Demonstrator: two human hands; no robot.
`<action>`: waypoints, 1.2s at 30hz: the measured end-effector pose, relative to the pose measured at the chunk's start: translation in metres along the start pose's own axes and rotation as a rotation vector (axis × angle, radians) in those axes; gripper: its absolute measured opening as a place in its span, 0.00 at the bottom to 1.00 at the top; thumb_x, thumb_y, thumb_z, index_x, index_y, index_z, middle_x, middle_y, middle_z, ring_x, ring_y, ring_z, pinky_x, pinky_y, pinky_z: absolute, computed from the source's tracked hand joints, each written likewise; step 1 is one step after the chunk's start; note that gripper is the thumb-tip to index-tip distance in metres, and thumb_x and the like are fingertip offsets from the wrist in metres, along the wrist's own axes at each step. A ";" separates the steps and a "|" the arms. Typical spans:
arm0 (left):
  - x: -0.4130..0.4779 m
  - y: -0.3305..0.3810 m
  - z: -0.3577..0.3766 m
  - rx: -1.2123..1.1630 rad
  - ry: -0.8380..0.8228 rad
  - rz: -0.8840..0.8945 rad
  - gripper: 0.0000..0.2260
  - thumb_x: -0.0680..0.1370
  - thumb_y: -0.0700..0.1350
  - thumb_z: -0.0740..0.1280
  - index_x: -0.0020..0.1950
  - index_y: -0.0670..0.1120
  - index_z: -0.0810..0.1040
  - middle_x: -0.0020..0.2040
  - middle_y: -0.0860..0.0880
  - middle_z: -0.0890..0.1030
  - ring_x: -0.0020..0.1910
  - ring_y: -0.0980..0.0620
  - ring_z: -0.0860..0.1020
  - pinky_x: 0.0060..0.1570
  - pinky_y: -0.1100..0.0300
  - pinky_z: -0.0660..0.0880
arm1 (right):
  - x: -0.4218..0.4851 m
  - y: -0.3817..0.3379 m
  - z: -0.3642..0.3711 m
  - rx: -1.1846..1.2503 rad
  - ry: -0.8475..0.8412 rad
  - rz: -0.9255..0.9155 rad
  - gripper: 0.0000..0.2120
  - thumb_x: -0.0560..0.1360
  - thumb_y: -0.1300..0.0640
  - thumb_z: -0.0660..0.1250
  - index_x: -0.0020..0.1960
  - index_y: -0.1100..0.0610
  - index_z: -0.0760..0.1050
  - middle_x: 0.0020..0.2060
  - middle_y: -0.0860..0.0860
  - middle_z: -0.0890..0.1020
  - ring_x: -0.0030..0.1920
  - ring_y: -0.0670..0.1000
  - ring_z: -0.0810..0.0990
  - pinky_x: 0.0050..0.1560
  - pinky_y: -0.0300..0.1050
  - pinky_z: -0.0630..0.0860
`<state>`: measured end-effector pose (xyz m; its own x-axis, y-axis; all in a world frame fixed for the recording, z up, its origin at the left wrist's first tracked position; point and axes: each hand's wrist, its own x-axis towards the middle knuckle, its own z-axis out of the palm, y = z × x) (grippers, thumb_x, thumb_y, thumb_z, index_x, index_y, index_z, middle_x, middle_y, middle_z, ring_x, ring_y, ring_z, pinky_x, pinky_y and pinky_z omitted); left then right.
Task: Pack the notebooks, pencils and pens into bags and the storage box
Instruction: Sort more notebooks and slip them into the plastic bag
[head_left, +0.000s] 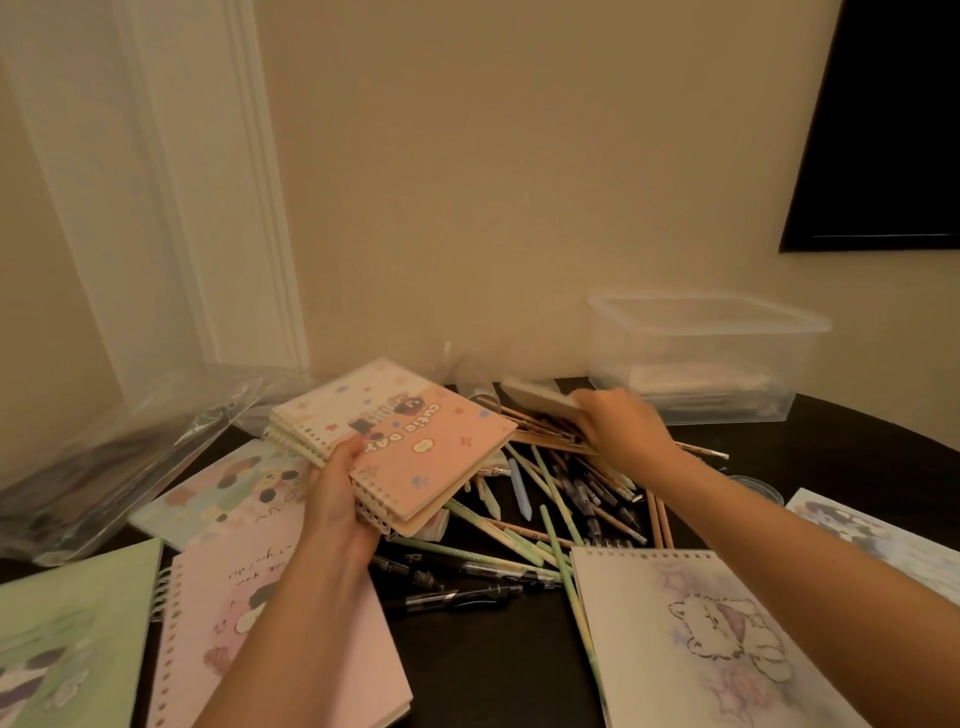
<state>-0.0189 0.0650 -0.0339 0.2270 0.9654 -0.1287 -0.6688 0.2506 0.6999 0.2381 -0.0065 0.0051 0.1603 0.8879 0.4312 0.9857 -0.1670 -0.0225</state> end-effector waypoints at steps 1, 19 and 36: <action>0.000 -0.001 0.000 0.004 0.000 -0.007 0.19 0.79 0.43 0.61 0.70 0.47 0.67 0.59 0.40 0.79 0.56 0.39 0.79 0.55 0.36 0.73 | -0.001 0.005 -0.005 0.018 0.098 0.020 0.10 0.81 0.56 0.58 0.55 0.57 0.75 0.42 0.51 0.79 0.41 0.52 0.77 0.40 0.45 0.72; -0.019 -0.014 0.018 0.192 -0.086 0.199 0.23 0.79 0.36 0.60 0.73 0.51 0.63 0.56 0.47 0.79 0.51 0.49 0.79 0.44 0.52 0.76 | 0.009 0.009 -0.112 0.705 0.373 0.238 0.10 0.79 0.55 0.61 0.54 0.58 0.76 0.47 0.54 0.80 0.48 0.56 0.80 0.48 0.55 0.80; -0.034 -0.020 0.032 0.453 -0.232 0.288 0.20 0.78 0.40 0.64 0.69 0.50 0.67 0.57 0.48 0.80 0.52 0.49 0.80 0.47 0.52 0.78 | 0.069 -0.096 -0.135 0.805 -0.556 0.280 0.13 0.79 0.58 0.57 0.56 0.66 0.73 0.43 0.61 0.82 0.35 0.55 0.83 0.37 0.43 0.82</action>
<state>0.0092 0.0245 -0.0206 0.2643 0.9359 0.2330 -0.3688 -0.1252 0.9210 0.1478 0.0129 0.1587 0.1897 0.9689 -0.1589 0.6186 -0.2437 -0.7469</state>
